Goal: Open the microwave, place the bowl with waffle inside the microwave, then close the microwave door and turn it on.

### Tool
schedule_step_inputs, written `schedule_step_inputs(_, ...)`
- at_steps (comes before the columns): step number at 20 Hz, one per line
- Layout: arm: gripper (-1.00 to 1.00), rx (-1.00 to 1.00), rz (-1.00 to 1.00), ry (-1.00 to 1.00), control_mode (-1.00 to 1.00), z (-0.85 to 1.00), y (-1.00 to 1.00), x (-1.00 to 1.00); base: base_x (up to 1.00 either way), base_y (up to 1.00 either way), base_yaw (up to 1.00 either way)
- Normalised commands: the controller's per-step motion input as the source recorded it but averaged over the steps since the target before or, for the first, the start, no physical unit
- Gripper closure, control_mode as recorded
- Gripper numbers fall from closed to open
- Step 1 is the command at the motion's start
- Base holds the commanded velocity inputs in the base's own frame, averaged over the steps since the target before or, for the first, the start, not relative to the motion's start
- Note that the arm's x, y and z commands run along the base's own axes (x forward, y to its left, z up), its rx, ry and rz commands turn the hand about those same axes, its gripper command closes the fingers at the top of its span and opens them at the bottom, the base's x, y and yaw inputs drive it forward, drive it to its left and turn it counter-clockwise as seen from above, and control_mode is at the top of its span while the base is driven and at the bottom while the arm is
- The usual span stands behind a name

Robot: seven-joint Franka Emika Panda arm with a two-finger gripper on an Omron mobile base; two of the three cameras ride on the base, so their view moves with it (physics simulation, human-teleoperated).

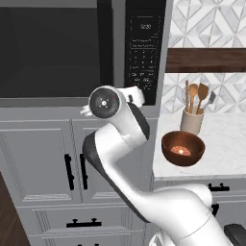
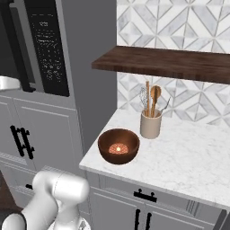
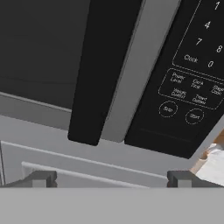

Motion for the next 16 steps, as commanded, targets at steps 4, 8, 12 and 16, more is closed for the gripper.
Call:
schedule_step_inputs(4, -1.0, -0.08, -0.07, 0.0, -1.0, 0.49, 0.21, 0.29, 0.0, 0.0, 0.0)
schedule_step_inputs(8, -1.0, -0.03, -0.02, 0.0, -1.0, 0.45, -0.01, 0.26, 0.0, 0.0, 0.0)
schedule_step_inputs(12, -1.0, 0.0, 0.0, 0.0, -1.0, 0.24, 0.0, 0.39, 0.0, 0.0, 0.0)
schedule_step_inputs(16, -1.0, 0.0, 0.0, -0.03, -1.0, 0.18, 0.0, 0.48, 0.0, 0.0, 0.0)
